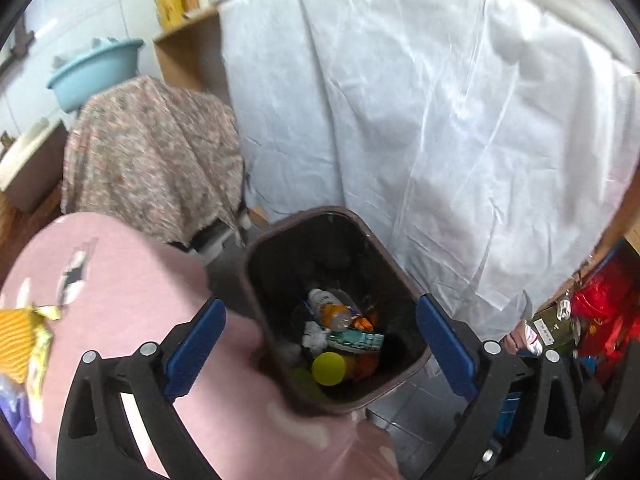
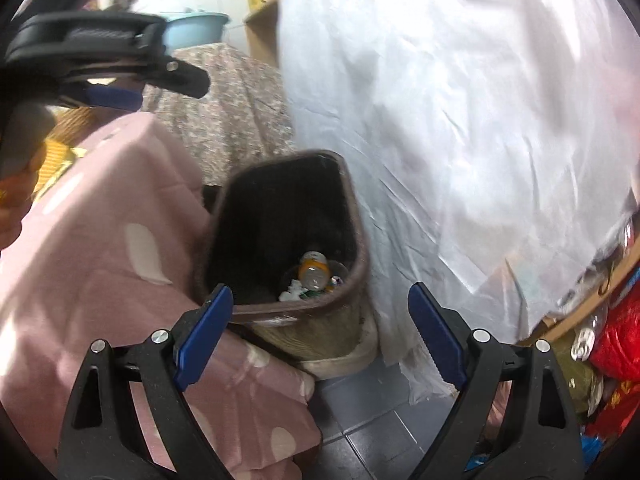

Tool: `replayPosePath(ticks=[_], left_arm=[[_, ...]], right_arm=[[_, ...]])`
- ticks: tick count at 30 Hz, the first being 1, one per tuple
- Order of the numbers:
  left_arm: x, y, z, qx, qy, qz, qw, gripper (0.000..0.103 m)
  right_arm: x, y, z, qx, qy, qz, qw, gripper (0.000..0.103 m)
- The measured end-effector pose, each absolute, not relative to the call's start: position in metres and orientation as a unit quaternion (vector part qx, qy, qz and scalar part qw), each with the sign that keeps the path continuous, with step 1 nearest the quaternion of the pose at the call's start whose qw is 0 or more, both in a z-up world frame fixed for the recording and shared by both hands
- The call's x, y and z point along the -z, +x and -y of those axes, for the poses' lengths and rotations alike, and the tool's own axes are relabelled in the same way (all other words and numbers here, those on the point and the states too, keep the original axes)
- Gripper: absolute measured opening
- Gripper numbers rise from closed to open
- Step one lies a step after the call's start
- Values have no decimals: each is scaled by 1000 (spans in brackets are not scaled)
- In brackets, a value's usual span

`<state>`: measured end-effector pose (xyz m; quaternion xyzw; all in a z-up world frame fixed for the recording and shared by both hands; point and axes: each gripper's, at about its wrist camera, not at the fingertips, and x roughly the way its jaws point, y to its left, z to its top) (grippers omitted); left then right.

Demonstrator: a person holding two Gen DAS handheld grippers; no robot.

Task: Collect trash
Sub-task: 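Return to the table and grasp the purple plastic bag with the left tool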

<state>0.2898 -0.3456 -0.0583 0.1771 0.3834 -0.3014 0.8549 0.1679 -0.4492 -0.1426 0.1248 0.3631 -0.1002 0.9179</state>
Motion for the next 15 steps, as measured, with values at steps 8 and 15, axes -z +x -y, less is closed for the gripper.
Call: replayPosePath(ticks=[8, 15], left_arm=[[28, 272, 247, 272, 158, -344, 885, 98], [17, 272, 140, 204, 138, -338, 909, 98]], right_arm=[[101, 183, 401, 15, 111, -344, 932, 88], [72, 199, 346, -58, 90, -333, 937, 88]])
